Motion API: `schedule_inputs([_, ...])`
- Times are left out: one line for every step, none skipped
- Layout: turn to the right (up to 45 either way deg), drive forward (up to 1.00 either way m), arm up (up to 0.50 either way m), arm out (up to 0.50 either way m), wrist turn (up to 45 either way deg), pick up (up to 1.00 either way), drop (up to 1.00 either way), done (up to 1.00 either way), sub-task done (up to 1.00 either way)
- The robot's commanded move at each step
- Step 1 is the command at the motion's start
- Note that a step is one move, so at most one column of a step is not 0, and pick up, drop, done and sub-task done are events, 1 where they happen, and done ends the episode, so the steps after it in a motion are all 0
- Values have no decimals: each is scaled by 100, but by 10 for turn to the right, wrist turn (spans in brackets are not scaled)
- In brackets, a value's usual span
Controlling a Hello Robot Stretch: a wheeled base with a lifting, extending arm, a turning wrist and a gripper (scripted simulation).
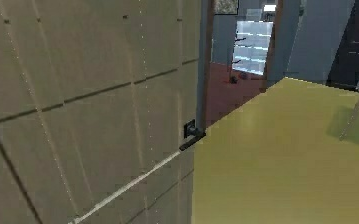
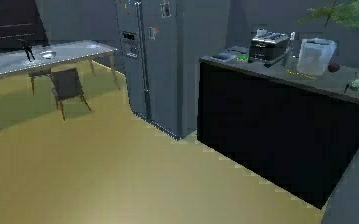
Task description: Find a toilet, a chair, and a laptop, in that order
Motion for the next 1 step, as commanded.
schedule_inputs([0, 5, 0, 0, 0, 0, 0, 0, 0])
